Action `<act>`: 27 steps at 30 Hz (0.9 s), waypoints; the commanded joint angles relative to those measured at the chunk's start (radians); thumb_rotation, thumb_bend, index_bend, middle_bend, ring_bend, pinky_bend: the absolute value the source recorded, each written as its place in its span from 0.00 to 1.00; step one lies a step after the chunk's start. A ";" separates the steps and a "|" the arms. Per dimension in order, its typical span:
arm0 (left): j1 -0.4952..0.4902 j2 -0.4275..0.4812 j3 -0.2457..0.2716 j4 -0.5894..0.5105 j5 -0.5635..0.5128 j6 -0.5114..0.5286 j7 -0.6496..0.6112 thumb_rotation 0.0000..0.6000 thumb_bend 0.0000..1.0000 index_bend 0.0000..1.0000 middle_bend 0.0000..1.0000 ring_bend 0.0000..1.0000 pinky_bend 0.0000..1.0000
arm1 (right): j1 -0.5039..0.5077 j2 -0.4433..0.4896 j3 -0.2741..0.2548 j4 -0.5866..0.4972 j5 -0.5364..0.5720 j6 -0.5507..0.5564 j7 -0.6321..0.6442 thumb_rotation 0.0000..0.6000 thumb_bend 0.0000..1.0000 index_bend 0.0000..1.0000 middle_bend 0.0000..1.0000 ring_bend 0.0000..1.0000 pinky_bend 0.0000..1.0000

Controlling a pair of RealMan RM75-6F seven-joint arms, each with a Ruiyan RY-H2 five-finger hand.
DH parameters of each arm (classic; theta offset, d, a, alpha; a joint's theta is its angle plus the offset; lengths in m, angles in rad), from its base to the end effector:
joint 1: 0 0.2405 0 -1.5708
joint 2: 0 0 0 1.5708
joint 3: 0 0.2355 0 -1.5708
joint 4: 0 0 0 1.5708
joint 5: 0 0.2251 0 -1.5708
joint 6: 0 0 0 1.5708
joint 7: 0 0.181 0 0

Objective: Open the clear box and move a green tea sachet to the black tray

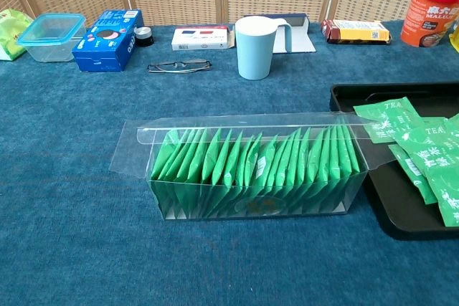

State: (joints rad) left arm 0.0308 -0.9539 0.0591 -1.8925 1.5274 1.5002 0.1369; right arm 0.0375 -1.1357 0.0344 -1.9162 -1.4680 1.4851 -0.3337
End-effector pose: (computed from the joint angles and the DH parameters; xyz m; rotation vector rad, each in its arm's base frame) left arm -0.2797 0.1580 0.1431 -1.3976 -1.0212 -0.7536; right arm -0.2437 -0.1966 0.1075 1.3845 -0.9560 0.8358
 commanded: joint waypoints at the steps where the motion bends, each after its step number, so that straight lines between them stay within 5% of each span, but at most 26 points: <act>1: -0.002 -0.002 0.001 -0.002 -0.003 -0.006 0.004 1.00 0.22 0.14 0.14 0.01 0.22 | 0.004 -0.004 0.002 0.004 0.004 -0.006 0.006 1.00 0.32 0.12 0.01 0.00 0.00; 18: 0.000 0.000 0.004 -0.011 0.006 -0.004 -0.002 1.00 0.22 0.14 0.13 0.00 0.22 | 0.021 0.011 0.007 0.005 -0.040 -0.017 0.118 1.00 0.32 0.07 0.00 0.00 0.00; 27: -0.017 -0.002 -0.010 -0.018 0.020 -0.008 -0.006 1.00 0.22 0.14 0.13 0.00 0.22 | 0.146 0.021 0.031 -0.058 -0.154 -0.145 0.291 1.00 0.32 0.06 0.00 0.00 0.00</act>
State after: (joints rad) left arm 0.0155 -0.9578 0.0519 -1.9087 1.5455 1.4904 0.1337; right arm 0.1413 -1.1166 0.0580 -1.9518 -1.5902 1.3872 -0.0877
